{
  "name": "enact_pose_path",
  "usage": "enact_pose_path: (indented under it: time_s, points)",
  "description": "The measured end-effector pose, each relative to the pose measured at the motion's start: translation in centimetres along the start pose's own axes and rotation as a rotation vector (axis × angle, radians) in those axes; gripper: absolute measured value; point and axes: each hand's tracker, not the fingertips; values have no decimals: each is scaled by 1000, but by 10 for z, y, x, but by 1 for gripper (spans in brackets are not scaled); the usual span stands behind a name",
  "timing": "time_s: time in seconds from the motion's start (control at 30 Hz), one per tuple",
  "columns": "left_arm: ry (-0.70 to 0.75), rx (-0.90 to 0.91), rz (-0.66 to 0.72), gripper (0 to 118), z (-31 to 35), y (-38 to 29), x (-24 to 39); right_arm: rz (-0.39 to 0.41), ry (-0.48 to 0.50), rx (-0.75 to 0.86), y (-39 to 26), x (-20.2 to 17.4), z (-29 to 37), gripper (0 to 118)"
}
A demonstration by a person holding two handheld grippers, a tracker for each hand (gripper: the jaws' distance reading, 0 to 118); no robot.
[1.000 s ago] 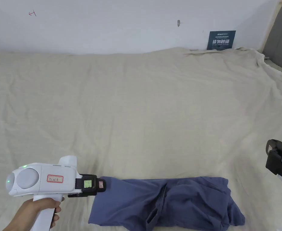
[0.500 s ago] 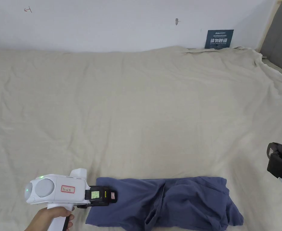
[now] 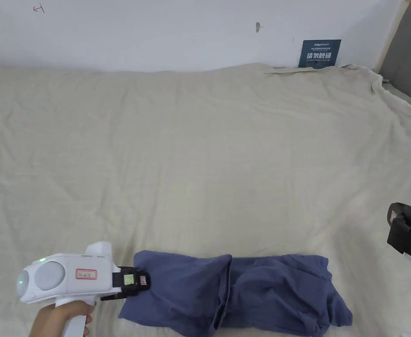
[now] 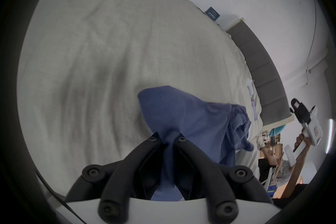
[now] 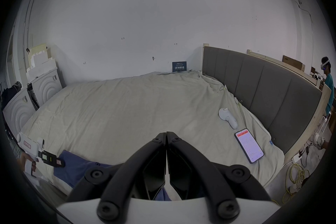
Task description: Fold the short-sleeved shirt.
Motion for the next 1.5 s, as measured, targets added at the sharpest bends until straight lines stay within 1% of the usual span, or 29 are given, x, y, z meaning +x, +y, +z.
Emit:
enact_pose_path:
  time_s: [0.07, 0.17, 0.33, 0.4, 0.5, 0.6, 0.77, 0.93, 0.97, 1.07, 1.2, 1.37, 1.5]
  points:
    - [-2, 35, 25, 9, 19, 1, -7, 1, 8, 3, 1, -2, -1, 0]
    - [65, 71, 23, 9, 46, 4, -21, 8, 20, 4, 2, -6, -4, 0]
    - [185, 144, 108, 9, 91, 6, -46, 10, 46, 1, 1, -13, -9, 0]
    - [210, 150, 150, 9, 103, 7, -53, 10, 53, 0, 0, -16, -10, 0]
    - [244, 133, 163, 9, 111, 4, -41, 12, 65, -3, 0, -18, -11, 0]
    - [239, 122, 127, 9, 107, 5, -12, 13, 71, -5, -1, -18, -11, 0]
    - [115, 60, -18, 9, 85, 12, 61, 10, 73, -5, -3, -16, -9, 0]
    - [18, -43, -159, 9, 35, 14, 129, 3, 69, 1, -4, -10, -4, 0]
    - [12, -57, -164, 9, 22, 17, 129, 0, 68, 2, -5, -9, -3, 0]
    - [-9, -109, -198, 9, -14, 14, 158, -8, 63, 4, -6, -5, 0, 0]
    - [38, -167, -263, 9, -61, 3, 184, -17, 52, 3, -10, 2, 4, 0]
    - [36, -212, -270, 9, -94, -12, 201, -21, 33, -1, -14, 12, 7, 0]
    - [77, -213, -254, 10, -112, -18, 204, -30, 21, -8, -18, 17, 9, 0]
